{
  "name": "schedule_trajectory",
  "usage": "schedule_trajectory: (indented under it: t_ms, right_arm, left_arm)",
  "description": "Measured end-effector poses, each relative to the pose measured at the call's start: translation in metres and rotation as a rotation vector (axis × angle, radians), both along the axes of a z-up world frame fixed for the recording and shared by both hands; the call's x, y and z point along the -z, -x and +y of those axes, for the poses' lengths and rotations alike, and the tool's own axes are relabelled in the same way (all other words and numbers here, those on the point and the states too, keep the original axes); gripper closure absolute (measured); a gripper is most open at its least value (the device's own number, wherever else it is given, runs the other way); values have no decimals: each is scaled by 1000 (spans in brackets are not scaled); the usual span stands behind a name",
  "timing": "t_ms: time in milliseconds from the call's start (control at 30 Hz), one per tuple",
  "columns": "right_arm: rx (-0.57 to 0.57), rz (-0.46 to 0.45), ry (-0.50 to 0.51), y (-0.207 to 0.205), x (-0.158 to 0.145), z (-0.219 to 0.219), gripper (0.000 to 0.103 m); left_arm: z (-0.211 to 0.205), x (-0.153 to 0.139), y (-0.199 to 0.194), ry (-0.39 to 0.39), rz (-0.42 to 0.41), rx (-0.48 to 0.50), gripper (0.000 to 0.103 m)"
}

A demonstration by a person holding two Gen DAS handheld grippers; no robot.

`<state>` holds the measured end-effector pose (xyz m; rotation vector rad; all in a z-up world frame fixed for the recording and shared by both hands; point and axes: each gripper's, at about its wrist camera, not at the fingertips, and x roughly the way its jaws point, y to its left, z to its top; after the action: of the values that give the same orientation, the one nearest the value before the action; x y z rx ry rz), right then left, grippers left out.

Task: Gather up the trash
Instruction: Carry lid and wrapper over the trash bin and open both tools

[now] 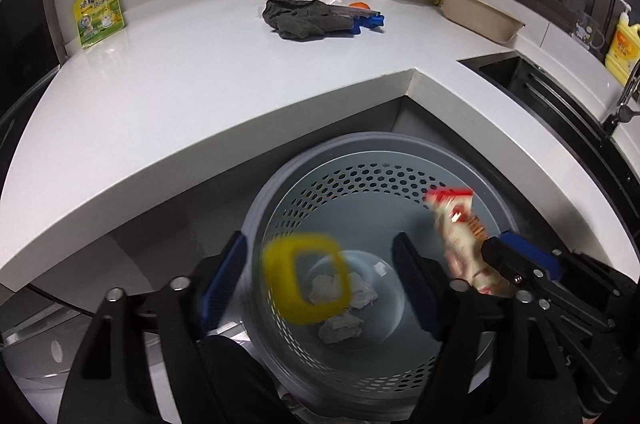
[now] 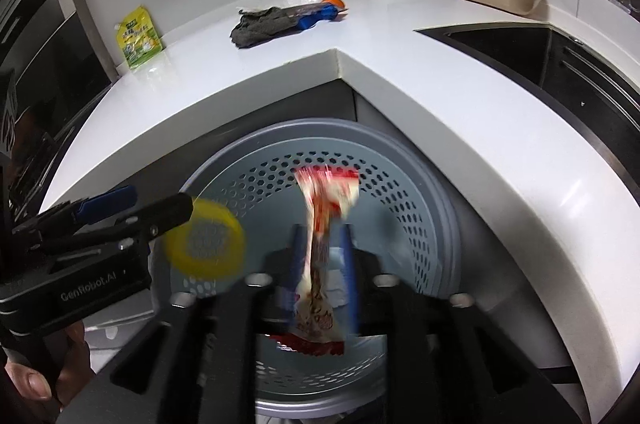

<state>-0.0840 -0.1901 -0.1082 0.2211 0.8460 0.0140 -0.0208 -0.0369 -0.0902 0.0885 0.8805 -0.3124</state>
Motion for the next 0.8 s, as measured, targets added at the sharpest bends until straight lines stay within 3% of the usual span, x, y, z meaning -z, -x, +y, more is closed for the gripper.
schedule_trajectory:
  t_ms: [367, 533, 800]
  right_arm:
    - [19, -17, -12, 2, 0, -8, 62]
    - [5, -46, -18, 4, -5, -6, 56]
    - [-1, -125, -14, 1, -25, -11, 42]
  left_arm:
    - [6, -1, -1, 2, -14, -22, 23]
    - [8, -10, 2, 2, -69, -38, 11]
    - [19, -37, 0, 13, -182, -94, 6]
